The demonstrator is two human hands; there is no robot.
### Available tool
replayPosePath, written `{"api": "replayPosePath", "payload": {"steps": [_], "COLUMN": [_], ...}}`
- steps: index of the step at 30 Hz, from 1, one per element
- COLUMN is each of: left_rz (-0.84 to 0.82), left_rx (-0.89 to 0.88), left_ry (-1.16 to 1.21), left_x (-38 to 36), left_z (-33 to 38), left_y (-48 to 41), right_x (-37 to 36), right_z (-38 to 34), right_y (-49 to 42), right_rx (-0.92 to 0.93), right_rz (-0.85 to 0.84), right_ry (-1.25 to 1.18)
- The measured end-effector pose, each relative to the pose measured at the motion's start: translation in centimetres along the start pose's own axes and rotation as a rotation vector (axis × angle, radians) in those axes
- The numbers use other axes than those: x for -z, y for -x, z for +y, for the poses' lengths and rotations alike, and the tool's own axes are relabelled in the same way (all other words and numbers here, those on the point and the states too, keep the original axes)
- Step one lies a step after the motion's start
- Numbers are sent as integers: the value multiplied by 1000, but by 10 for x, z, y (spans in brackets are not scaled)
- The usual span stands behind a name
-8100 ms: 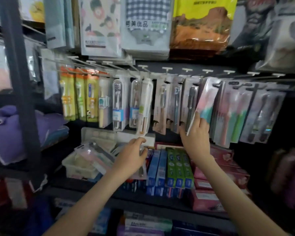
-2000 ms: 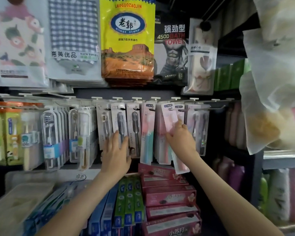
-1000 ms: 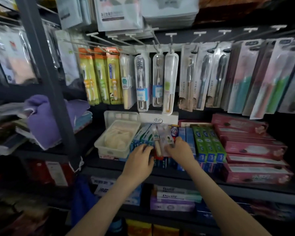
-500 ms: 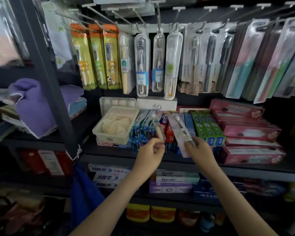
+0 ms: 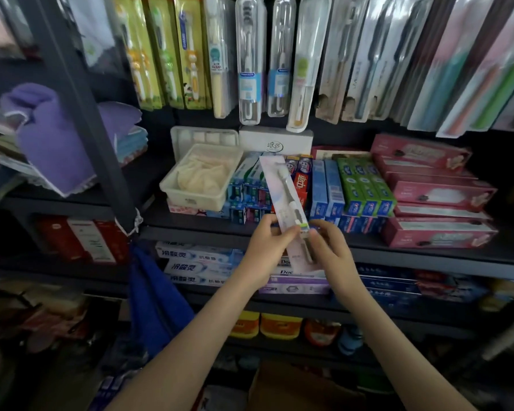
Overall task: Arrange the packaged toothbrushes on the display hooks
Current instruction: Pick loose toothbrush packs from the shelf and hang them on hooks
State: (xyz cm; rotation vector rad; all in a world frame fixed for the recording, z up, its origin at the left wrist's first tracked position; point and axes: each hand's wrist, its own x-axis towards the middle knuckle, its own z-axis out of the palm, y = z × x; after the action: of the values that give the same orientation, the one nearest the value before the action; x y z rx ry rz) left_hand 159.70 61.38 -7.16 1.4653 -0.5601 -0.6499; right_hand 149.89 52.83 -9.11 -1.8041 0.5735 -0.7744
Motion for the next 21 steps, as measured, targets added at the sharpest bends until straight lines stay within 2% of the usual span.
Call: {"api": "replayPosePath", "payload": {"steps": [2, 5, 8, 14, 17, 21], "left_rz": [23, 88, 162, 257, 260, 244], "left_rx": [-9, -28, -22, -36, -52, -72], "left_ry": [-15, -12, -35, -71, -59, -46], "left_x": [12, 37, 61, 89, 94, 91], "left_z": [2, 8, 13, 17, 18, 21], "left_y": [4, 8, 11, 17, 22, 23], "right_x": [-2, -12, -29, -63, -61, -49], "right_z": [-4, -10, -22, -33, -37, -49], "right_y": [-13, -42, -65, -108, -116, -109], "right_rx": [-5, 32, 112, 6, -36, -86], "right_rz": [85, 132, 107, -37, -10, -54], "right_ry": [60, 291, 440, 743, 679, 628]}}
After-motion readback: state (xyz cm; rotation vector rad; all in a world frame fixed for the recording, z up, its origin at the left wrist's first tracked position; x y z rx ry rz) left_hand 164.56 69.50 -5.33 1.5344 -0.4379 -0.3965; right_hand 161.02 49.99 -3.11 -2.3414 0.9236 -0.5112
